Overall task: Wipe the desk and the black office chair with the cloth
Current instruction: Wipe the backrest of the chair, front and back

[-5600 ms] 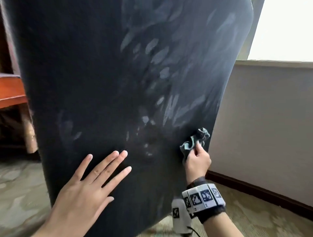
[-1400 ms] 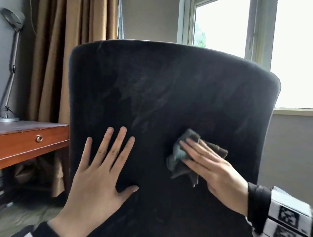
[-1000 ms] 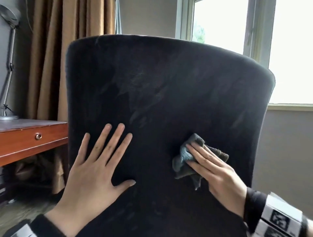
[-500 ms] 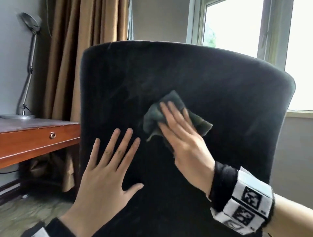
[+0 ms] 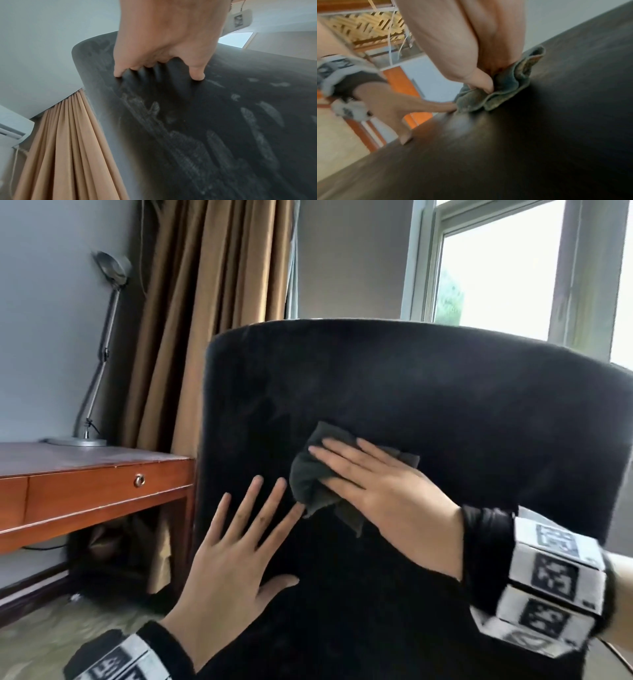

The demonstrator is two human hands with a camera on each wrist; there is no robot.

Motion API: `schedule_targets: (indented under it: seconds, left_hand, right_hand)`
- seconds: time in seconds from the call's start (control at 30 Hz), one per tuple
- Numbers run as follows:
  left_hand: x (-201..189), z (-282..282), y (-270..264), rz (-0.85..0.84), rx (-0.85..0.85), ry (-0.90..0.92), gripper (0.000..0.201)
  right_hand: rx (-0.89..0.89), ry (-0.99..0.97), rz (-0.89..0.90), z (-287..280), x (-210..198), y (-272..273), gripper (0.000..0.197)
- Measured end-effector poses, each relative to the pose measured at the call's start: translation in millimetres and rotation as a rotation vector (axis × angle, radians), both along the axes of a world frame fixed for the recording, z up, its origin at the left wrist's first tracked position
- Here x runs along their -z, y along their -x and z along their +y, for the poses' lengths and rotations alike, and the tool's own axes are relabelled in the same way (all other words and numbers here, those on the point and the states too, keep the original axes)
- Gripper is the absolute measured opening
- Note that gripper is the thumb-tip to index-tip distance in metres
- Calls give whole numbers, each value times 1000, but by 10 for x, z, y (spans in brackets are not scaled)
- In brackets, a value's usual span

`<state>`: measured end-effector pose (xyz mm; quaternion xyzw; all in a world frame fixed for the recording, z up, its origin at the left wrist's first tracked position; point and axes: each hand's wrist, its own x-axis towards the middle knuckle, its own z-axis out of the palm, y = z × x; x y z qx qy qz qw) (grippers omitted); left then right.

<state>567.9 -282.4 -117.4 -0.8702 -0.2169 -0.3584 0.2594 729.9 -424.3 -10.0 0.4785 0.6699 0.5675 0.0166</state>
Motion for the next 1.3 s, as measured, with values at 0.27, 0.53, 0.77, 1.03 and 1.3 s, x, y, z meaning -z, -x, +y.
schedule_targets:
  seconds: [0.27, 0.53, 0.77, 1.03, 1.3]
  left_hand:
    - [12, 6, 6, -8, -1, 28, 81]
    - [82, 97, 24, -3, 54, 79, 91]
    - [80, 103, -54, -35, 33, 83, 85]
    - [-206, -226, -223, -203, 82, -15, 84]
    - [-384, -301, -382, -170, 32, 34, 87]
  right_hand:
    - [-46, -197, 54, 325, -248, 302, 42]
    - [-45, -259, 214, -218, -129, -173, 52]
    - [-84, -900, 813, -766, 711, -1163, 83]
    - [-269, -718, 721, -666, 407, -1007, 48]
    - [-249, -820, 880, -934, 237, -1382, 65]
